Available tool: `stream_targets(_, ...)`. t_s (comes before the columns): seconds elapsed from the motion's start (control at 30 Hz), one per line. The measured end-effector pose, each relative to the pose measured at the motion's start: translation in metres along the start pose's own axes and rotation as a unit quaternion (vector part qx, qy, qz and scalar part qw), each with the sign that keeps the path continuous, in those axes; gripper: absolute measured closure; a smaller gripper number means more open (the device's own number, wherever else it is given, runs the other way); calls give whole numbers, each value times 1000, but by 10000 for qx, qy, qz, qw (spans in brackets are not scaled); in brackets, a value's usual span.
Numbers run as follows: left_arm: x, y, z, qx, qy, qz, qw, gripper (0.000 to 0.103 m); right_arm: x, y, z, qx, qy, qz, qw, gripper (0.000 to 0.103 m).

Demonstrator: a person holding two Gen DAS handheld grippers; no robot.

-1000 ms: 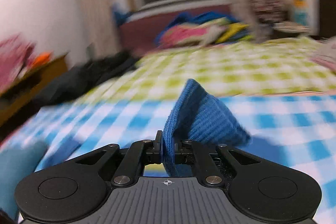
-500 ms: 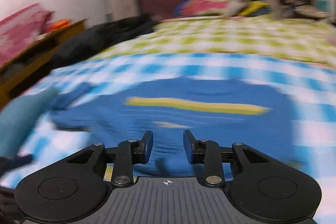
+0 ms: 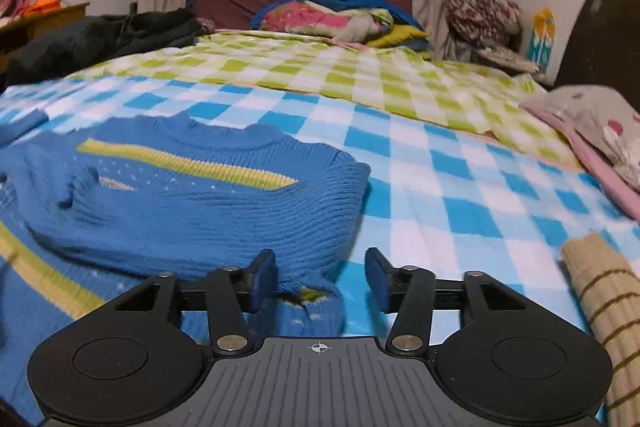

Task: Fold small clothes

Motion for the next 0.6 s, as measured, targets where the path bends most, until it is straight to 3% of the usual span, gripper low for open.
stream_targets(0.13, 0, -12, 5, -154, 104, -10, 9998, 5, -5, 6, 9, 16, 330, -271, 9991, 52)
stream_targets(0.3, 7, -24, -4, -38, -45, -117, 9999, 5, -24, 1, 9, 358, 985, 64, 9945, 54)
stream_targets(0.37, 7, -30, -8, -19, 14, -142, 9999, 5, -22, -10, 1, 282, 739, 241, 9966, 58)
stream_targets(0.43, 7, -36, -12, 53, 61, -187, 9998, 5, -7, -21, -5, 124, 108, 438, 9989, 70)
stream_targets(0.53, 2, -39, -13, 13, 102, -288, 9995, 5, 24, -33, -1, -350, -1026, 467, 9930, 70)
stream_targets(0.6, -3, -35, -6, -41, 144, -237, 9996, 5, 29, -32, 5, -477, -1047, 427, 9924, 69)
Point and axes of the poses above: each gripper's, at about its wrist camera, not at the fingertips, and y roughly against the way its jaws point, x to its right, z to its underside, the point moved 6 cm from there along -y, roughly the way its jaws point, and after that the axes turned 11 degrees about z, right-handed, at the moved point
